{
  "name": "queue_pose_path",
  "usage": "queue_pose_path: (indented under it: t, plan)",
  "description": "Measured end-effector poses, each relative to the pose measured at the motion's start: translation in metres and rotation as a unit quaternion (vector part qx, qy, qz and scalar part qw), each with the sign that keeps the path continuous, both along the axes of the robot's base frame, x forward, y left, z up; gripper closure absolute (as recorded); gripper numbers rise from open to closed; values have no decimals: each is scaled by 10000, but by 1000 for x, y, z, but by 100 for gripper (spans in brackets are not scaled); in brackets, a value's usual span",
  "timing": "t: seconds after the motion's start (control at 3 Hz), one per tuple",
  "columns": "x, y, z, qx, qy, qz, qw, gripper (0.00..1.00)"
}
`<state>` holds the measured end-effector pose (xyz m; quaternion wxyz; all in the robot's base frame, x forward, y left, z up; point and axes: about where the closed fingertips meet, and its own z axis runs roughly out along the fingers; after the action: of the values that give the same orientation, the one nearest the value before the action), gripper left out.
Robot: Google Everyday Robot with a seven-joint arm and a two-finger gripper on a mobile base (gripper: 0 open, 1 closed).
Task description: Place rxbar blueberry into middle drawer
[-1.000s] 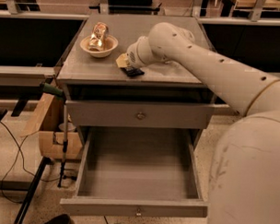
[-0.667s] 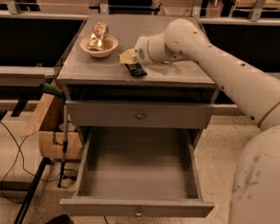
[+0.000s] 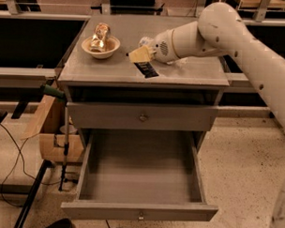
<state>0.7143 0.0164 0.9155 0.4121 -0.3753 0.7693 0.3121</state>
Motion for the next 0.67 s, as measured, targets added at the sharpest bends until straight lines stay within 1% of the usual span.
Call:
queue_pose_path:
  t: [0.33, 0.67]
  plan:
    - [-42, -11, -2, 61, 172, 747, 9970, 100]
    - [-86, -7, -28, -34, 272, 1831, 9827, 100]
